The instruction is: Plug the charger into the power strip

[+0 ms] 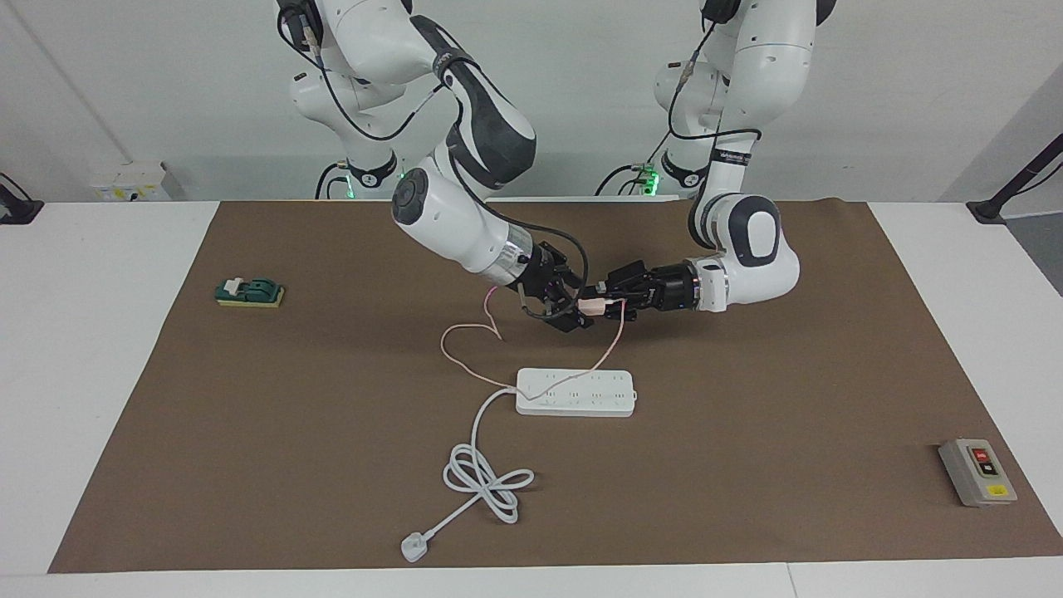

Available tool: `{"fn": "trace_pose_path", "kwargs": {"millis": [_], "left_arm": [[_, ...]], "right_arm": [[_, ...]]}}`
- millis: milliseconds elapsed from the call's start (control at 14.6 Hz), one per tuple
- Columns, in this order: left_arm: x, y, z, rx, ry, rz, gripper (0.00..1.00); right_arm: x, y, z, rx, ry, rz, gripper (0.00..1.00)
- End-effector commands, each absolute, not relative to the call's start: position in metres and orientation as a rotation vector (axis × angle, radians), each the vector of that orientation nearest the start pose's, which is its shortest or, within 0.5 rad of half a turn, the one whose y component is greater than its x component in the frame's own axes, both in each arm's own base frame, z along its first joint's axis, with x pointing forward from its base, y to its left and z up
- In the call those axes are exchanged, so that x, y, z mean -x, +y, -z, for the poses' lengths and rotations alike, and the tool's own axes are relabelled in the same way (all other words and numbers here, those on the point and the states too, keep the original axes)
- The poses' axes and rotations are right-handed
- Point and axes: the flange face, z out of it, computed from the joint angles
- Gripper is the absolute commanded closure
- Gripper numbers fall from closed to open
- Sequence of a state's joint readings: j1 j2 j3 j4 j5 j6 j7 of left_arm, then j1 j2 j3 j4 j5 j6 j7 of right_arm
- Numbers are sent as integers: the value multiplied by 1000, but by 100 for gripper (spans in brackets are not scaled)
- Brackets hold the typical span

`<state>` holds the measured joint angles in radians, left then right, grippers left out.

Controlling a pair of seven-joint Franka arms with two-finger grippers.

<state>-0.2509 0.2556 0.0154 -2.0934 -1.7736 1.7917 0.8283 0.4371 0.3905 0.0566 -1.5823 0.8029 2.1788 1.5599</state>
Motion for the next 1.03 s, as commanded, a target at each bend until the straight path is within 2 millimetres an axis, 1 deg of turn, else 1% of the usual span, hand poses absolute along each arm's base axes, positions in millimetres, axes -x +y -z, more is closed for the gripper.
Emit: {"fn": "trace_pose_path", "kwargs": {"millis": [0,137,274,412,480,549,686,823,892,960], "left_arm": [[-554,-204,-344,-1600,32,-96,100],[-562,-185,-344,-1636,93,-129,100],[-564,-175,-346,-1648,134,-116,100],[-566,-153,-352,-1725,167,-108,100],[-564,-142,-362,-1783,190,-106,100],[-562,-132,-366,-1854,211,-90,100],[-559,-103,-379,-2032,221,-41,100],[-553,-67,-394,-2184,215,9,100],[-548,-47,-400,-2274,213,90,100],[-545,-31,-414,-2335,232,149,100]], "right_arm": [[-614,330,-450,1806,1732,-690,0],[-627,302,-454,1772,1761,-667,0],[-630,281,-469,1779,1760,-650,0],[-633,257,-483,1838,1758,-575,0],[-632,247,-490,1895,1744,-528,0],[-630,239,-497,1950,1711,-489,0],[-626,224,-508,2064,1631,-432,0],[-621,209,-517,2191,1520,-382,0],[-618,200,-518,2277,1452,-362,0],[-614,192,-523,2366,1366,-330,0]]}}
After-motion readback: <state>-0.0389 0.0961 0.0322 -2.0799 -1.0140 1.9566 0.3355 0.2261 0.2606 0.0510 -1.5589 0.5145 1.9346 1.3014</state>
